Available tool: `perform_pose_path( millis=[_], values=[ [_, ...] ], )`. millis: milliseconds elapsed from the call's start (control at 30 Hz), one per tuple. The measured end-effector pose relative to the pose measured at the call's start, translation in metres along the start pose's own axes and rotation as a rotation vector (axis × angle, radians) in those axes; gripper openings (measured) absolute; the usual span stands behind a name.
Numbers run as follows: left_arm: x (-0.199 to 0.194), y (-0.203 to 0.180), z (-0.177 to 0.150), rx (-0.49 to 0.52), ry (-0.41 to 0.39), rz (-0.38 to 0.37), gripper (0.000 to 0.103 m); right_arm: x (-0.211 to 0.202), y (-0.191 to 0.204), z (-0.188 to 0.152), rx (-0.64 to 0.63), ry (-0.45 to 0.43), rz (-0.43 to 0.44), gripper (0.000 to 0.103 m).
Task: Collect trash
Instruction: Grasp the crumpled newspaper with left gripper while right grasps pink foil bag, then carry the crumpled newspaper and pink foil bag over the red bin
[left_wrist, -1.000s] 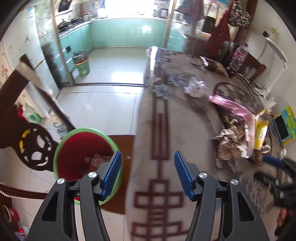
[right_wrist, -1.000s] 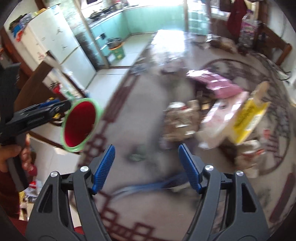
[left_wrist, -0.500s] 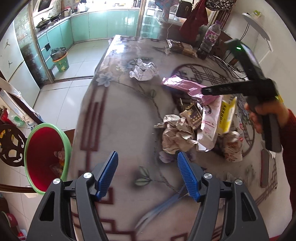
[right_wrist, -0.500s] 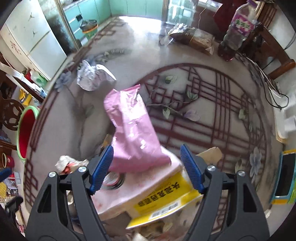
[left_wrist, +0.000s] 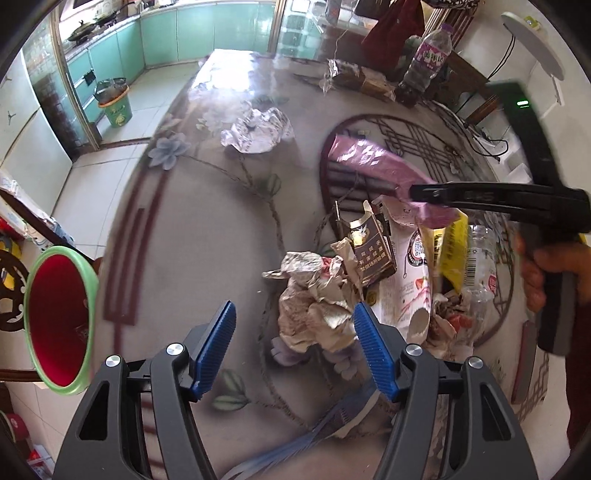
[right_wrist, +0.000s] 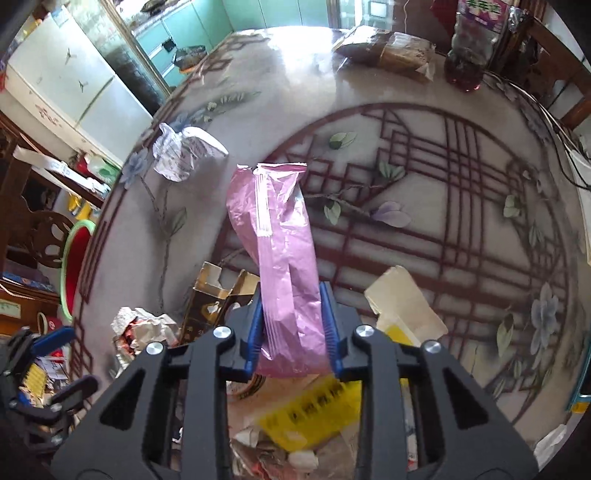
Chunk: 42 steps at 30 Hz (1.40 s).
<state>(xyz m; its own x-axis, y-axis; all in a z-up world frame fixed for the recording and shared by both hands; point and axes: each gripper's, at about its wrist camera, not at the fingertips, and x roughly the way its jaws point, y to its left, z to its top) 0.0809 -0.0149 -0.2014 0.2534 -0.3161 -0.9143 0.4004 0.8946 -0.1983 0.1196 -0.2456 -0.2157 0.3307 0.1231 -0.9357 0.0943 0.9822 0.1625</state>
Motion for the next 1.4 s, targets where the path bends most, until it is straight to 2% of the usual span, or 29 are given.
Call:
perform_pose_path(
  millis=[33, 100, 267, 300, 500, 1033, 1400],
  values=[
    [0.008, -0.003, 0.003, 0.000, 0.012, -0.004, 0.062, -0.008, -0.001, -0.003, 0.012, -0.019, 0.018, 0.029],
    [0.019, -0.007, 0.006, 0.003, 0.033, -0.003, 0.051, -0.023, 0.000, -0.007, 0.023, -0.055, 0.040, 0.028],
    [0.031, -0.013, 0.007, -0.008, 0.060, -0.013, 0.047, -0.050, 0.012, -0.024, 0.009, -0.126, 0.039, 0.029],
    [0.033, -0.013, 0.007, -0.010, 0.065, -0.016, 0.041, -0.053, 0.014, -0.028, 0.015, -0.134, 0.046, 0.029],
    [0.030, -0.011, 0.006, 0.000, 0.059, -0.036, 0.035, -0.064, 0.020, -0.041, 0.068, -0.154, 0.076, 0.029],
    [-0.043, -0.006, 0.000, 0.034, -0.106, -0.043, 0.034, -0.095, 0.052, -0.065, 0.062, -0.220, 0.077, 0.029],
    [-0.074, 0.018, -0.012, 0.006, -0.159, -0.057, 0.034, -0.107, 0.064, -0.083, 0.095, -0.232, 0.070, 0.029]
  ],
)
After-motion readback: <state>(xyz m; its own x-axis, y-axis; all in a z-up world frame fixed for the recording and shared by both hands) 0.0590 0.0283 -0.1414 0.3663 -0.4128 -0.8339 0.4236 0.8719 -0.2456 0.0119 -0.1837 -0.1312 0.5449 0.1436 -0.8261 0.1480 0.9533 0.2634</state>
